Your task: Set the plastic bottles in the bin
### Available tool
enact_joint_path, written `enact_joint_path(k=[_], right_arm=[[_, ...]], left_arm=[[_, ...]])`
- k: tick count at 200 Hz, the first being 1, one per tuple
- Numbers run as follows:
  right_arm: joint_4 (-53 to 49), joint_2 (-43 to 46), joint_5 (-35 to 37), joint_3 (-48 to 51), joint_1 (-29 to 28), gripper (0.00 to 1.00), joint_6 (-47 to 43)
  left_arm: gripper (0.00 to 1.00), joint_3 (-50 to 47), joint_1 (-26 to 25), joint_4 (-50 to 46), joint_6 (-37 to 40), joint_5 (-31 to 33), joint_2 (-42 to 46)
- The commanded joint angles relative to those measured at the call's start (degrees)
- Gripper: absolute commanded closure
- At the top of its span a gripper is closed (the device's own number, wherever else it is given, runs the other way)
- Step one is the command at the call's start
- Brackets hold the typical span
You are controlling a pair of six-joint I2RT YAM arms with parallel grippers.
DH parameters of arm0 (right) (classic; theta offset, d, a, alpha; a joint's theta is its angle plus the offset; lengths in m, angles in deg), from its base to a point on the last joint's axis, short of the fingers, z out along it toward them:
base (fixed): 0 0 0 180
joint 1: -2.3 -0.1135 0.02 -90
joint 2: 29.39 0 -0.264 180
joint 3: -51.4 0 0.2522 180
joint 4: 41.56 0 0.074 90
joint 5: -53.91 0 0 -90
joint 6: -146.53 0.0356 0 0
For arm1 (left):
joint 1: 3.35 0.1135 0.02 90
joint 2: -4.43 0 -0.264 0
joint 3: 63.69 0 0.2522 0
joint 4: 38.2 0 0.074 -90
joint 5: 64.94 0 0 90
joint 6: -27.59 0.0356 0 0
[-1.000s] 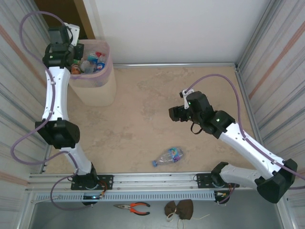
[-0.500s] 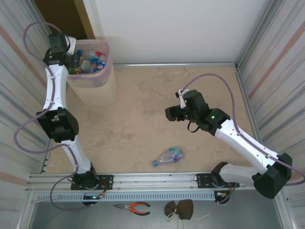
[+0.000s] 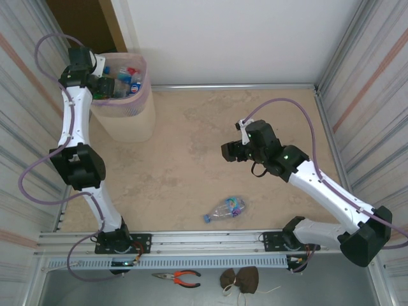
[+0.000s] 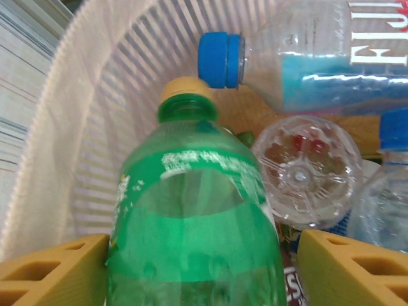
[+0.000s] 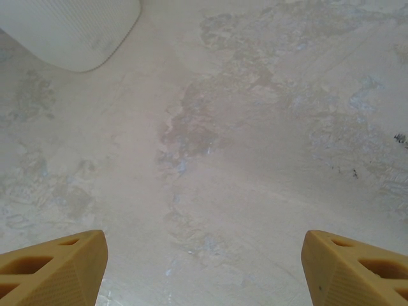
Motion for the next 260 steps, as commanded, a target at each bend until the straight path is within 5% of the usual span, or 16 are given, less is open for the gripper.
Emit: enact_joint_path(k=[1, 69, 116, 142, 196, 260], right_arm=[[-0.9, 1.7, 1.0, -1.3, 0.4, 0.22, 0.0], [-1.6, 2.6, 1.0, -1.2, 0.4, 0.22, 0.0], [-1.9, 3.0, 1.1, -1.2, 0.4, 0.22, 0.0], [-2.0, 3.2, 1.1, -0.8, 0.4, 0.22, 0.4], [-2.2, 4.0, 1.3, -0.2, 0.4, 0.22, 0.7], [-2.6, 4.6, 1.2, -0.9, 0.4, 0.22, 0.8]], left_arm=[[0.22, 3.1, 0.2, -2.4, -2.0, -2.2, 1.9], [0.21, 4.8, 0.2, -2.8, -3.5, -6.0, 4.9], [0.51, 5.2, 0.8, -4.4, -3.4, -7.3, 3.5], [0.58, 5.2, 1.4, -6.0, -5.1, -10.8, 1.4], [0.60, 1.1, 1.4, -5.5, -9.9, -19.5, -1.7], [0.53, -0.2, 1.4, -3.8, -12.0, -22.0, 2.0]])
